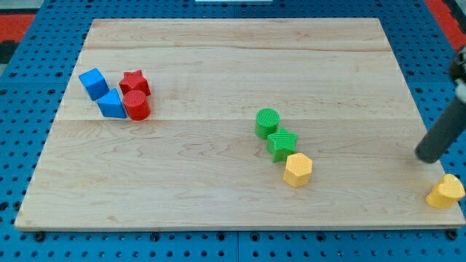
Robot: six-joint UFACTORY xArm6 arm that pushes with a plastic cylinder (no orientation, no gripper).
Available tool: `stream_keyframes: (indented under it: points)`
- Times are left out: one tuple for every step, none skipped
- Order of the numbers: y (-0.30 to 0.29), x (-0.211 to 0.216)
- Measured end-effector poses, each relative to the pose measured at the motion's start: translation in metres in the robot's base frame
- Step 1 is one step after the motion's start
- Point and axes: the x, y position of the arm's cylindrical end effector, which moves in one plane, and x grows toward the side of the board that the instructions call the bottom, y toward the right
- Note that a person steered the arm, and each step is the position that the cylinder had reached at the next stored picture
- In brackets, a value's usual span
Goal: Push the yellow heart to the green star
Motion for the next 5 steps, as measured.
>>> stream_keyframes:
  points:
    - [0.047, -0.001]
    - [0.045, 0.052]
    - [-0.004, 0.083]
    - [-0.040, 0.058]
    - [-0.073, 0.019]
